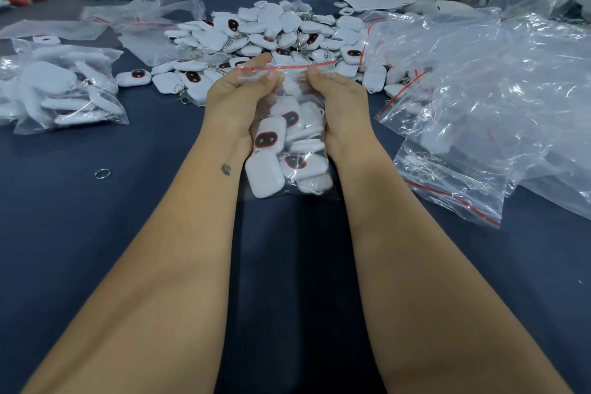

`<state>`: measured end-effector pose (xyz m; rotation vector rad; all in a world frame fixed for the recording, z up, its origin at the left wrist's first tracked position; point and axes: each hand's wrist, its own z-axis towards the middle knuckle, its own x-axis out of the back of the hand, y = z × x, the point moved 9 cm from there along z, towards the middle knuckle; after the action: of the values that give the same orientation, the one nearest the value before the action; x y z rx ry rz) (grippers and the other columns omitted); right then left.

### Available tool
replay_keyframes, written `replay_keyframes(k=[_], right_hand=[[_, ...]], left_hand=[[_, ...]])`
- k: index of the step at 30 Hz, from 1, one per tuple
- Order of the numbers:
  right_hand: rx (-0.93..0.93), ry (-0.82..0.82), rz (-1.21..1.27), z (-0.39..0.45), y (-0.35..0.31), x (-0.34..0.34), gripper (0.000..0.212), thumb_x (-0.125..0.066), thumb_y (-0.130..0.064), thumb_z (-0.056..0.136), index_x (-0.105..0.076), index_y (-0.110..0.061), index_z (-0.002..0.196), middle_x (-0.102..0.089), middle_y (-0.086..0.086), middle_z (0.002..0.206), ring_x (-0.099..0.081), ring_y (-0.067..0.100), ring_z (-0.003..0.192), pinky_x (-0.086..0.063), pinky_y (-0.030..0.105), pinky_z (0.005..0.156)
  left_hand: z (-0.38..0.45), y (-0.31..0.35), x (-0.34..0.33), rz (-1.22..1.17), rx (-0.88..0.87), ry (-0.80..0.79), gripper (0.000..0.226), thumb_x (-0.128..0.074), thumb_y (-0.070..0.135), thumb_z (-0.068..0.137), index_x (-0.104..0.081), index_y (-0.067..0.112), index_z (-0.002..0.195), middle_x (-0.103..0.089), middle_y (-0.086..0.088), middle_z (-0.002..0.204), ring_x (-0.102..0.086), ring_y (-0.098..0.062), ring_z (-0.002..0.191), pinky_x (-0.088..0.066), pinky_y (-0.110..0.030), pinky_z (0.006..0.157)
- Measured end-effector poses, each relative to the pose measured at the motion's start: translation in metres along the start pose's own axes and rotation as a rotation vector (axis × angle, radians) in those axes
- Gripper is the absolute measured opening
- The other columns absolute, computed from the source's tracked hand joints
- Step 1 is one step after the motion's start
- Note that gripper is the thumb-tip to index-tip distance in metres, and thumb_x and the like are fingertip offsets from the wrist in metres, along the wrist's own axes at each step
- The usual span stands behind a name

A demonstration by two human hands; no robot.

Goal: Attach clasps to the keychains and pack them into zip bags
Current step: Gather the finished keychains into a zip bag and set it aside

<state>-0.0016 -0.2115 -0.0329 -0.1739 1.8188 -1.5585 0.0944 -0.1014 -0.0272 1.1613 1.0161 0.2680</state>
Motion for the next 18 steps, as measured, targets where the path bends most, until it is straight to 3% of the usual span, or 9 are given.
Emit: replay_keyframes(k=[2, 6, 10, 12, 15, 18], right_hand=[[-0.024, 0.000, 0.022, 0.000, 0.001, 0.000, 0.015, -0.063, -0.011, 0.091, -0.069, 0.004, 0.090, -0.066, 0.028, 0.102, -0.061, 0.035, 0.091, -0.046, 0.058, 0.101], [-0.058, 0.010, 0.070, 0.001, 0.003, 0.000, 0.025, -0.058, -0.023, 0.095, -0.068, 0.000, 0.093, -0.068, 0.019, 0.095, -0.065, 0.032, 0.086, -0.053, 0.048, 0.091], [-0.052, -0.017, -0.024, 0.002, 0.002, -0.001, 0.024, -0.057, -0.022, 0.096, -0.068, -0.001, 0.096, -0.069, 0.017, 0.095, -0.065, 0.031, 0.087, -0.052, 0.047, 0.092], [-0.061, -0.074, -0.154, -0.001, 0.001, -0.007, 0.023, -0.064, -0.023, 0.088, -0.067, -0.003, 0.097, -0.069, 0.016, 0.092, -0.065, 0.030, 0.086, -0.052, 0.046, 0.090], [-0.028, -0.271, -0.507, -0.010, 0.001, -0.022, 0.038, -0.075, -0.032, 0.077, -0.065, -0.012, 0.108, -0.072, 0.005, 0.097, -0.068, 0.021, 0.091, -0.054, 0.039, 0.087], [-0.023, -0.394, -0.756, -0.025, 0.009, -0.036, 0.055, -0.079, -0.029, 0.080, -0.053, -0.022, 0.129, -0.072, -0.004, 0.099, -0.071, 0.010, 0.087, -0.055, 0.024, 0.068]], left_hand=[[0.001, 0.001, 0.001, 0.013, -0.010, 0.012, 0.017, -0.064, -0.004, 0.088, -0.071, 0.012, 0.088, -0.072, -0.003, 0.067, -0.067, -0.013, 0.061, -0.058, -0.028, 0.059], [0.003, 0.001, 0.005, 0.073, -0.002, 0.052, 0.014, -0.059, 0.008, 0.096, -0.072, 0.013, 0.094, -0.074, -0.003, 0.080, -0.066, -0.020, 0.082, -0.055, -0.043, 0.092], [0.004, 0.003, 0.006, 0.070, -0.022, 0.054, 0.021, -0.049, 0.015, 0.103, -0.070, 0.014, 0.106, -0.074, -0.007, 0.091, -0.070, -0.022, 0.084, -0.058, -0.043, 0.087], [0.002, 0.009, 0.012, 0.130, -0.067, 0.095, 0.024, -0.046, 0.019, 0.104, -0.067, 0.018, 0.115, -0.071, -0.009, 0.105, -0.067, -0.023, 0.098, -0.056, -0.044, 0.092], [-0.005, 0.028, 0.028, 0.109, -0.167, 0.201, 0.028, -0.044, 0.019, 0.105, -0.064, 0.017, 0.125, -0.066, -0.010, 0.125, -0.062, -0.025, 0.117, -0.050, -0.044, 0.102], [-0.014, 0.046, 0.044, 0.057, -0.220, 0.290, 0.029, -0.046, 0.014, 0.104, -0.060, 0.015, 0.129, -0.061, -0.015, 0.132, -0.060, -0.030, 0.121, -0.048, -0.044, 0.104]])
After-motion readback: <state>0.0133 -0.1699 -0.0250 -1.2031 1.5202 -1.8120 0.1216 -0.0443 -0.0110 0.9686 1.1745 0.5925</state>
